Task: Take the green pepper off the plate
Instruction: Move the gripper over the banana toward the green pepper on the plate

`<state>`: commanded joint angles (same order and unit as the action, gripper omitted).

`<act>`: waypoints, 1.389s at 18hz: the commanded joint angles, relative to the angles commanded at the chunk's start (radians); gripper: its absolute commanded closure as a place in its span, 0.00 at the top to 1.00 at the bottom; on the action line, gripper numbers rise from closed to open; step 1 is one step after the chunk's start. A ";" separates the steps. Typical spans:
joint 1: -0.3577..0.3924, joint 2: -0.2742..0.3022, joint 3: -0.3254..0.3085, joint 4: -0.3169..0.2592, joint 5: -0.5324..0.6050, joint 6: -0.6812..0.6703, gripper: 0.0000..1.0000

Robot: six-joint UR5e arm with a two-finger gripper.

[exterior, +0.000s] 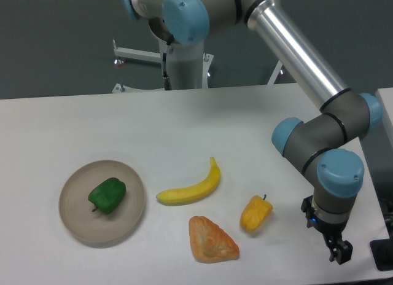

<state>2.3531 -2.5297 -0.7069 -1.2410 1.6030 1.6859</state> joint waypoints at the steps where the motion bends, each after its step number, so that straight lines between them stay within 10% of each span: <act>1: -0.002 0.014 -0.021 0.000 0.000 -0.012 1.00; 15: -0.155 0.359 -0.442 0.011 -0.169 -0.538 1.00; 25: -0.307 0.462 -0.620 0.017 -0.238 -0.905 1.00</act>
<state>2.0464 -2.0678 -1.3268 -1.2241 1.3652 0.7811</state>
